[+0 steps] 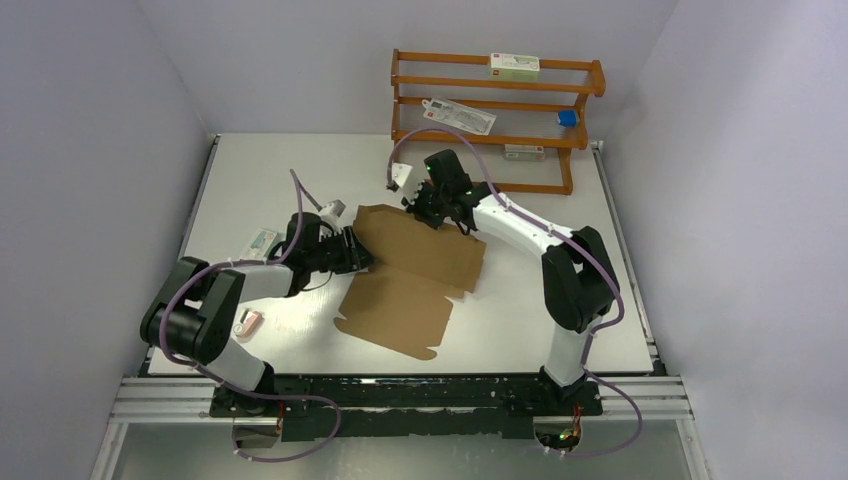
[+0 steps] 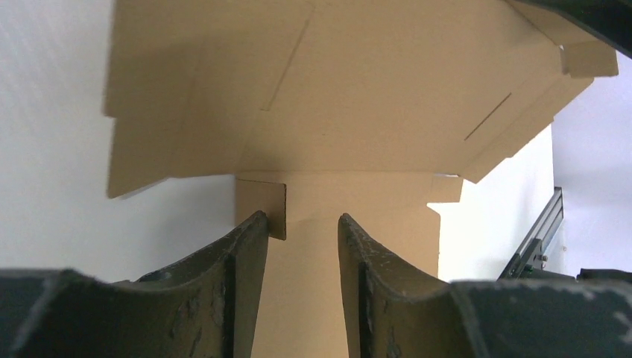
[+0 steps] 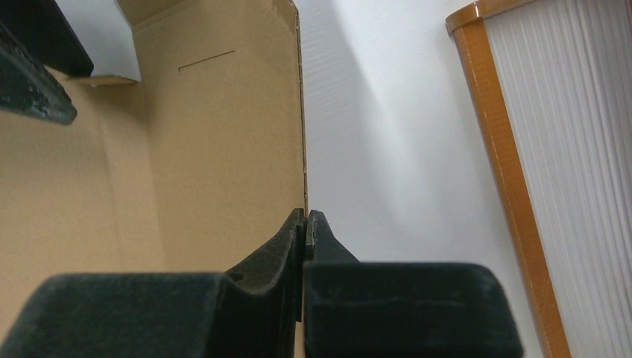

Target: Fold the paper box

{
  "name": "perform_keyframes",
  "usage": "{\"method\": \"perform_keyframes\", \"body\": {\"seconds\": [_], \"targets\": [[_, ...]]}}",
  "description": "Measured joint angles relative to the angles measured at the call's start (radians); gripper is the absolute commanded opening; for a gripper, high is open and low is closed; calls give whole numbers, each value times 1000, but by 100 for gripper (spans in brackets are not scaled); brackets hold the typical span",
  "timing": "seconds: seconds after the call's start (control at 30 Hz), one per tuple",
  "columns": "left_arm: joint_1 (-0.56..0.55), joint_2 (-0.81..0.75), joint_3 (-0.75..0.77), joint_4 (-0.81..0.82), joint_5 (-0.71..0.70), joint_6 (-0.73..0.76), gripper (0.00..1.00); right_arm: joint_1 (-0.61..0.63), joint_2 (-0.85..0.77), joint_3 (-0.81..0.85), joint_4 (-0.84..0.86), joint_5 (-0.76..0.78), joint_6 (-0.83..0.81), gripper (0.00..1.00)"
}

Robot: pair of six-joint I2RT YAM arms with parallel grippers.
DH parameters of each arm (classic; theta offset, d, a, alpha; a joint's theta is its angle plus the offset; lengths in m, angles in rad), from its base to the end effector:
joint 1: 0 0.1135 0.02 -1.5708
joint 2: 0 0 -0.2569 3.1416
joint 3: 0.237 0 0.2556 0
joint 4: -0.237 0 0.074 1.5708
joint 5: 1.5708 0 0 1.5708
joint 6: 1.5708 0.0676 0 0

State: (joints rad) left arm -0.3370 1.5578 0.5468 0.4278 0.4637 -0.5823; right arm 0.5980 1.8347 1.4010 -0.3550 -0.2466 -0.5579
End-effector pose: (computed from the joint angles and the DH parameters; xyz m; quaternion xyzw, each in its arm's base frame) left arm 0.2842 -0.1316 0.1177 0.0033 0.8639 -0.3860 0.3237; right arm 0.3511 0.2591 0.2125 -0.5405 0.7429 0.1213 0.3759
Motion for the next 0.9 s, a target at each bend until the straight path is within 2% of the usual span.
{"method": "perform_keyframes", "body": {"seconds": [0.23,0.43,0.57,0.9], "targets": [[-39,0,0,3,-7,11,44,7,-25,-71,68,-2,-51,0],[-60,0,0,18,-8,25,51,33,-137,-245,187,-3,-176,0],[-60,-16,0,13,-22,43,54,51,-182,-297,246,0,-259,0],[-23,-248,0,-21,-107,80,55,66,-211,-328,313,31,-419,0]]}}
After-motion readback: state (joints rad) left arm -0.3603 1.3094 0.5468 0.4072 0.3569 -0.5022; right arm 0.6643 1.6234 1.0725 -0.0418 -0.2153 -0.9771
